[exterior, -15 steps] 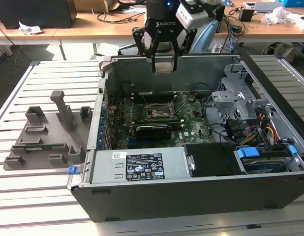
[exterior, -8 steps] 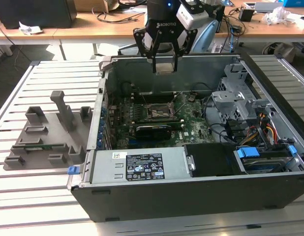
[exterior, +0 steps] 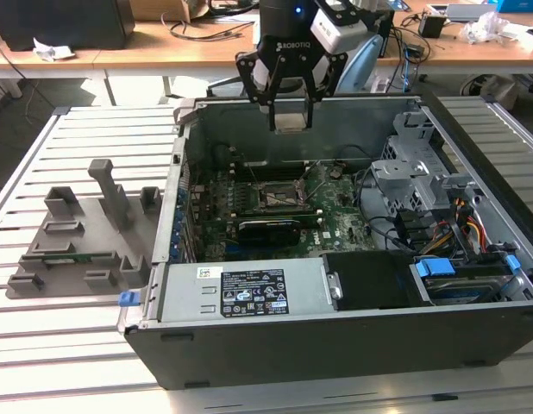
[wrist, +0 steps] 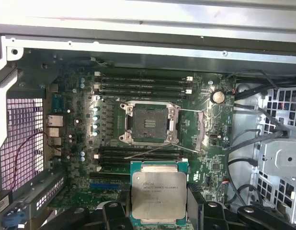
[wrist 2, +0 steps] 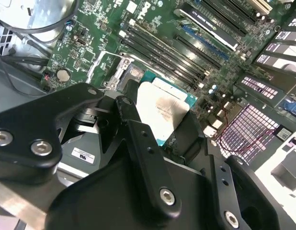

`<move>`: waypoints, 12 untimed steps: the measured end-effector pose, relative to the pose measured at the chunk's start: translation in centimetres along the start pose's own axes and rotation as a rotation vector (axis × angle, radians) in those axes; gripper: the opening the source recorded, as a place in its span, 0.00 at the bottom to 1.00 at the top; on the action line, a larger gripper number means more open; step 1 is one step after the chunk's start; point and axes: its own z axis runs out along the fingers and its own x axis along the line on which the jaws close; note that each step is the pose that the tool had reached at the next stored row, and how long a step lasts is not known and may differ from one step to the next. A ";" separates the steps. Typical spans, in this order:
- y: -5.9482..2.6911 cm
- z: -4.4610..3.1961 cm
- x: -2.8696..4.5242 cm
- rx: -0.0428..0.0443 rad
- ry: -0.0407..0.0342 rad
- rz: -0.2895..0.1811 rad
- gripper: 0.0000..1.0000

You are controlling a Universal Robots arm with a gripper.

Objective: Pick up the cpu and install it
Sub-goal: 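Pick up the cpu and move it towards the insertion slot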

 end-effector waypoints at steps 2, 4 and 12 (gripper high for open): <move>0.03 0.06 -0.04 0.0037 0.0001 0.000 0.55; 0.07 0.13 -0.09 0.0082 0.0003 0.000 0.55; 0.51 1.14 -0.18 0.0170 0.0002 -0.005 0.55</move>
